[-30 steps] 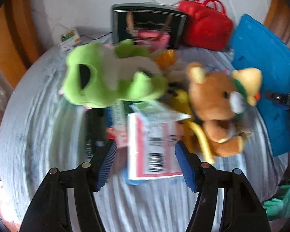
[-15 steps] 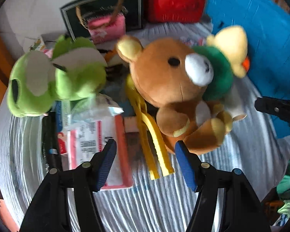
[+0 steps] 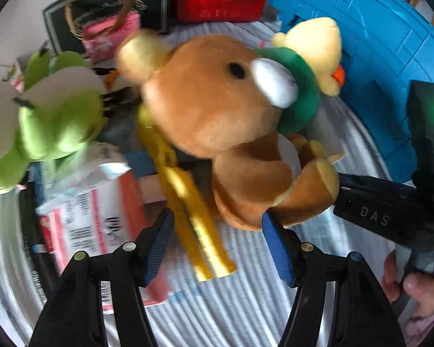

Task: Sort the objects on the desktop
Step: 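Grasp the brown teddy bear plush with both grippers together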

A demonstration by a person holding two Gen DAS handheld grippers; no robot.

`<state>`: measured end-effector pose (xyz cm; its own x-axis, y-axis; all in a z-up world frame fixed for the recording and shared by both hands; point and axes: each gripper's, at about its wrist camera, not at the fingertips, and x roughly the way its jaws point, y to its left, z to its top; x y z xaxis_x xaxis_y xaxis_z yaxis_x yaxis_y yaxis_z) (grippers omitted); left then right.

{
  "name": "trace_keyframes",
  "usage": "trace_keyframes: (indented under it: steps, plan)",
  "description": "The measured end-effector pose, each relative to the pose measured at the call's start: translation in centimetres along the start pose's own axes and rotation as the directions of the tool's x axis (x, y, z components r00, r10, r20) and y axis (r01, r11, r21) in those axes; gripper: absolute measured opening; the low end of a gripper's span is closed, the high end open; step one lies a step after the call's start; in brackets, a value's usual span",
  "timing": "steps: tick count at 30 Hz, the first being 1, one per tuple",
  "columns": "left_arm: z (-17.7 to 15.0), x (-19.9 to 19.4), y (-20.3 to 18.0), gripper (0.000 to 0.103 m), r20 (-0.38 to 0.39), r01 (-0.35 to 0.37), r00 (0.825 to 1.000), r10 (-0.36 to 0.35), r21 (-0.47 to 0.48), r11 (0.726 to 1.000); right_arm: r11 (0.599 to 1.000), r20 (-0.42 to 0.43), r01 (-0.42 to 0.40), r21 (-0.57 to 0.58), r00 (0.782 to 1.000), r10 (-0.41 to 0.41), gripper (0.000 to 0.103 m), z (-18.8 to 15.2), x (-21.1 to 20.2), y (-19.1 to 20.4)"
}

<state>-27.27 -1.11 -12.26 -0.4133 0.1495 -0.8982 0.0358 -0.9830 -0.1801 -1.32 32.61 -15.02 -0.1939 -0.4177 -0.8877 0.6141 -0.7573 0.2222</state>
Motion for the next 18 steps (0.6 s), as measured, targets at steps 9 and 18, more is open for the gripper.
trace_keyframes:
  steps: [9, 18]
  plan:
    - [0.4, -2.3, -6.3, 0.062, -0.002, 0.058, 0.998, -0.058, 0.182, 0.982, 0.954, 0.14, 0.282, -0.099, 0.953, -0.267, 0.028, 3.5, -7.3, -2.1]
    - [0.8, -3.6, -2.7, 0.062, 0.036, 0.021, 0.999, -0.028, 0.178, 0.984, 0.989, 0.15, 0.133, 0.065, 0.978, -0.142, 0.062, -1.7, -8.8, -1.4]
